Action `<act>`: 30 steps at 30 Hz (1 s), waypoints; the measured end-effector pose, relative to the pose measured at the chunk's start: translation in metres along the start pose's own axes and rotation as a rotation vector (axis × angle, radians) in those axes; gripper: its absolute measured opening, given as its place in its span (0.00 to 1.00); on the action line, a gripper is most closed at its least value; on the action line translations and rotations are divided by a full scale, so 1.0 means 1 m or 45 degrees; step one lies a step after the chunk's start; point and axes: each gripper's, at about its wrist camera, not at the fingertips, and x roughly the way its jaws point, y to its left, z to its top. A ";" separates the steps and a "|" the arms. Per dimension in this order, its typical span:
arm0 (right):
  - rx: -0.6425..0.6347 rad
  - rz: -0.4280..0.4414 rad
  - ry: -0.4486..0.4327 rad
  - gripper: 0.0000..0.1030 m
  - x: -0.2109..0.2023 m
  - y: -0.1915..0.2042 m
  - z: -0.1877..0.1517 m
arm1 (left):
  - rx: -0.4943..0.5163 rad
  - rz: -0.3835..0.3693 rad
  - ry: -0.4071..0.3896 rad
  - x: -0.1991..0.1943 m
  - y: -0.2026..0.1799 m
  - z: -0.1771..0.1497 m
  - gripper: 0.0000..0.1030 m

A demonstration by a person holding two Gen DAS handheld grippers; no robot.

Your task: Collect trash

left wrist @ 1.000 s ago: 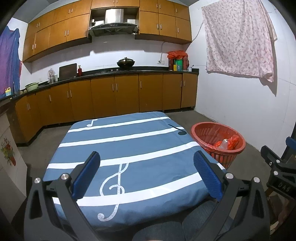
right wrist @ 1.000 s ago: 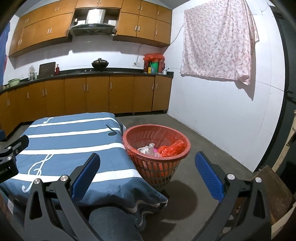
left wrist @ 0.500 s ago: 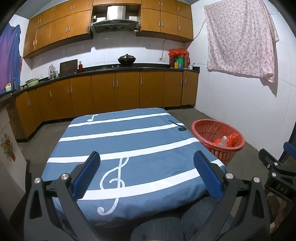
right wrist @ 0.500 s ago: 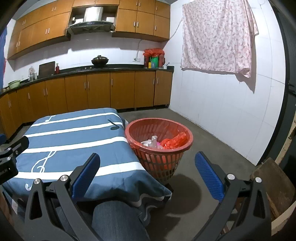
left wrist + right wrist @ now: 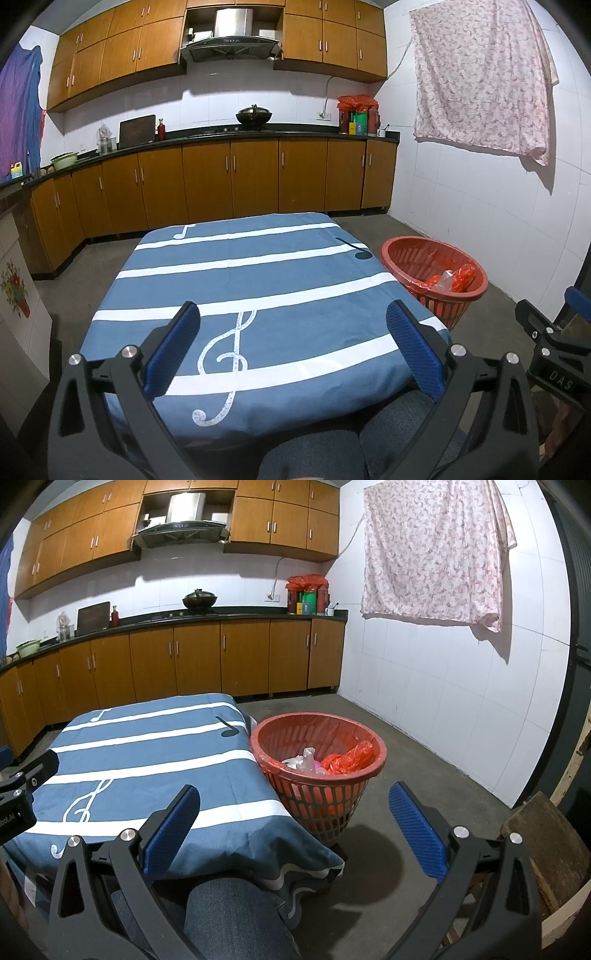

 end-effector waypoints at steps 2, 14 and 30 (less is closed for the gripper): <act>0.000 0.000 0.001 0.98 0.000 0.000 0.000 | -0.001 0.000 0.000 0.000 0.000 0.000 0.96; 0.000 0.000 0.002 0.98 0.000 0.000 0.000 | -0.013 0.004 0.003 0.000 0.002 0.000 0.96; 0.001 0.000 0.004 0.98 0.000 0.001 -0.001 | -0.018 0.006 0.008 0.000 0.004 0.000 0.96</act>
